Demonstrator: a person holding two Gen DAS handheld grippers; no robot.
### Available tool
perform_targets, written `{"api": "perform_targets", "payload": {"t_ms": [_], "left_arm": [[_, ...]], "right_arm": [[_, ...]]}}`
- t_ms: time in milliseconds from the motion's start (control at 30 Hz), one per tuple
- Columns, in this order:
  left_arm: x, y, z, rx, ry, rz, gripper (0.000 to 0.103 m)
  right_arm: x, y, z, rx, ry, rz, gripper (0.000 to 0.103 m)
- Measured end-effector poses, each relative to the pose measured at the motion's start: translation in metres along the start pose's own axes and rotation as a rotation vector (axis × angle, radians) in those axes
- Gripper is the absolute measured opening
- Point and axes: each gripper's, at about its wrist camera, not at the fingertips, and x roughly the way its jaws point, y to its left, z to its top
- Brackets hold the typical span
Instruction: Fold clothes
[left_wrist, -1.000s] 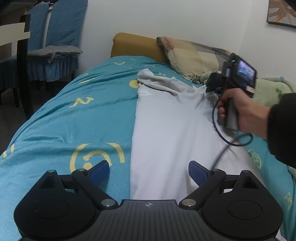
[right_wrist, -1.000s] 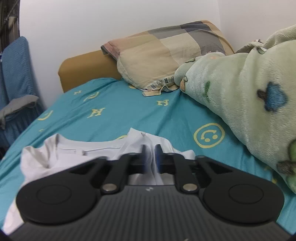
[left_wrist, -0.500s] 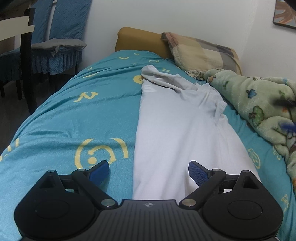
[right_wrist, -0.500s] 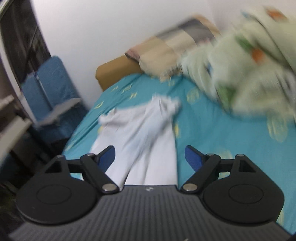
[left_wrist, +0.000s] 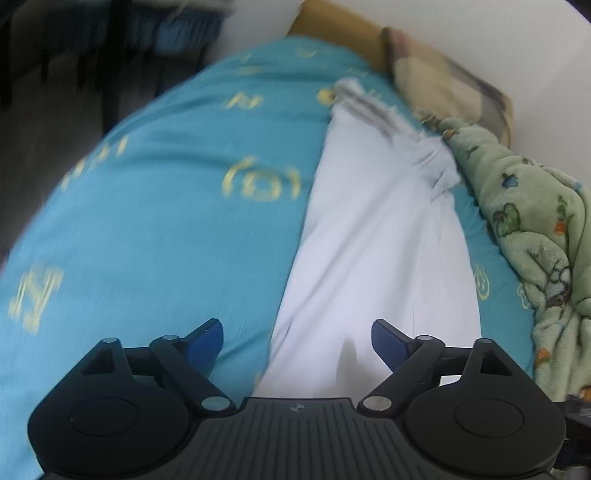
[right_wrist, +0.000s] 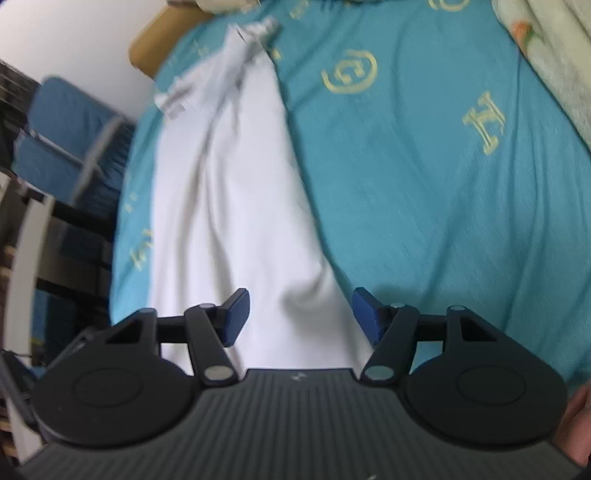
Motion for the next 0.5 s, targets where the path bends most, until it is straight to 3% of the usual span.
{"api": "perform_targets", "payload": {"t_ms": [100,167,267,400,500], "left_arm": [[-0.009,0.009,-0.013,-0.056,0.033,-0.024,0.077],[-0.014,0.010,-0.020,-0.076,0.067,-0.080,0.071],[-0.014,0.009,-0.032,-0.101,0.136,-0.135,0.055],[-0.017,0.013,-0.045,-0.119,0.177,-0.121,0.042],[-0.020,0.017,-0.053,-0.142,0.218,-0.121,0.042]], "right_arm": [[0.009,0.000,-0.007,-0.028,0.044,-0.043,0.051],[0.010,0.003,-0.012,-0.059,0.050,-0.060,0.051],[0.009,0.009,-0.022,-0.103,0.078,-0.068,0.051],[0.006,0.016,-0.035,-0.148,0.117,-0.062,0.052],[0.006,0.022,-0.043,-0.165,0.131,-0.067,0.053]]}}
